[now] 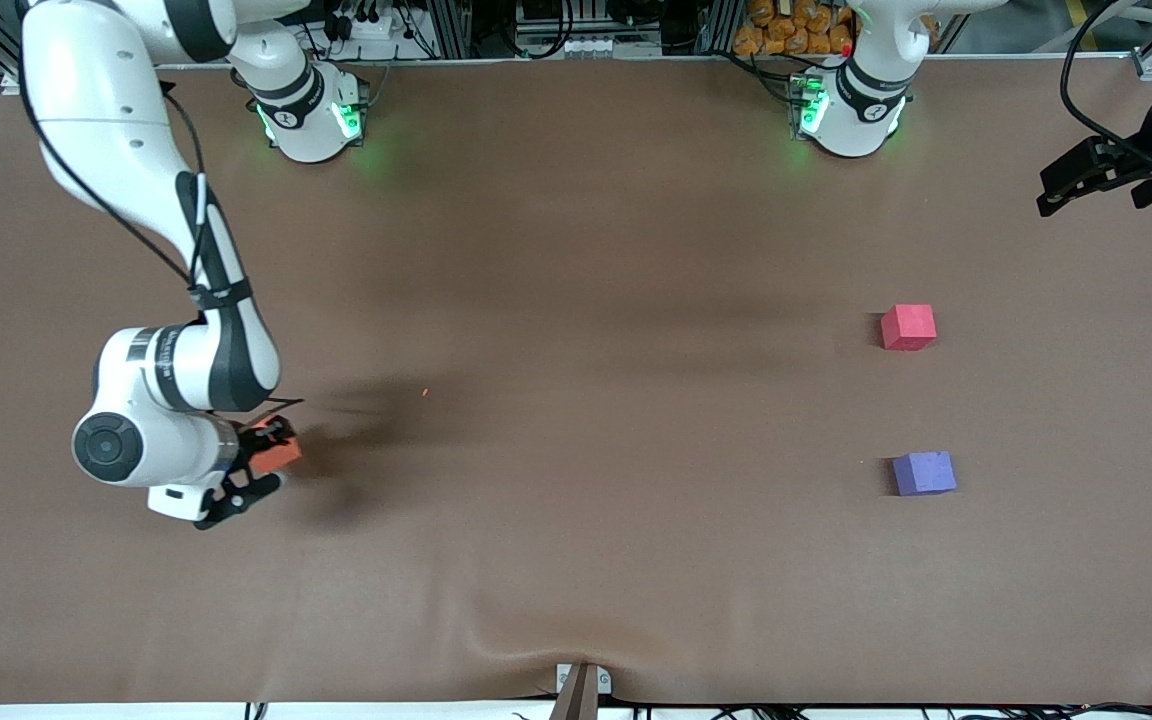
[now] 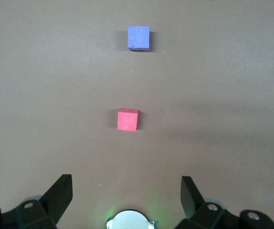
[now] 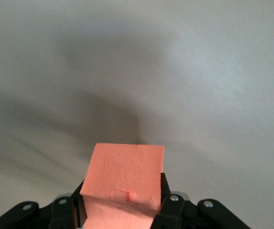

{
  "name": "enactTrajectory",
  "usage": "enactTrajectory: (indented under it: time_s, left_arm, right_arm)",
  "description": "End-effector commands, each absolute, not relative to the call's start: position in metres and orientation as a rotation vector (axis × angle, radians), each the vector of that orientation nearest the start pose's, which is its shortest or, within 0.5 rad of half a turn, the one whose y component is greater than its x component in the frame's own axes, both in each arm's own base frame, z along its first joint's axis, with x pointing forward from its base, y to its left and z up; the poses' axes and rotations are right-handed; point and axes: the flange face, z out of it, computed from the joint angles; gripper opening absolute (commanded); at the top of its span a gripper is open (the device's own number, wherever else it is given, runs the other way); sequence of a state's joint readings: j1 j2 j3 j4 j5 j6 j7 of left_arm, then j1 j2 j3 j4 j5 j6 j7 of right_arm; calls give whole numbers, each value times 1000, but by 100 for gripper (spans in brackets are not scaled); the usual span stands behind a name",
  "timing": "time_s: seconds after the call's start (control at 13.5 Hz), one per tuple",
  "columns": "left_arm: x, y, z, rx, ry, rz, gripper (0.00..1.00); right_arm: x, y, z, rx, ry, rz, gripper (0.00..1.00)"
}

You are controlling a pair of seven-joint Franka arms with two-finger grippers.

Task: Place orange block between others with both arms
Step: 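Carry the orange cube with the right gripper toward the table middle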

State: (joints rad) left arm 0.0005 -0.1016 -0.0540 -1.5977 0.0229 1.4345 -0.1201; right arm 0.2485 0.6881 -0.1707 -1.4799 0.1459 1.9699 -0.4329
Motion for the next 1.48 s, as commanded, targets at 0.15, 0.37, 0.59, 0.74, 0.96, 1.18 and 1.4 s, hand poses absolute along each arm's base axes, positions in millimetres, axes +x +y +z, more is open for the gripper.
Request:
enactTrajectory:
  time_s: [0.15,0.37,0.59,0.74,0.96,1.18,1.4]
  left_arm:
    - [505,-24,661,-3101,-84,74,100]
    - [505,-24,660,-3103,-84,77,100]
    - [505,-24,661,-3101,-84,74,100]
    - [506,-22,660,-3103,-89,75,100]
    - [505,-22,660,-3101,-89,77,100]
    - [505,-22,660,-3103,-89,77,100]
    - [505,-22,662,-3103,-89,70,100]
  right_arm:
    - [665,213,291,-2875,-282,264,38]
    - [628,311,293,-2847,-47,335,38]
    - [597,389,290,-2855,141,282,45]
    - [572,430,278,-2857,230,284,49]
    - [543,472,258,-2853,253,287,53]
    - [515,500,238,-2867,199,332,67]
    - [506,507,226,-2882,166,342,72]
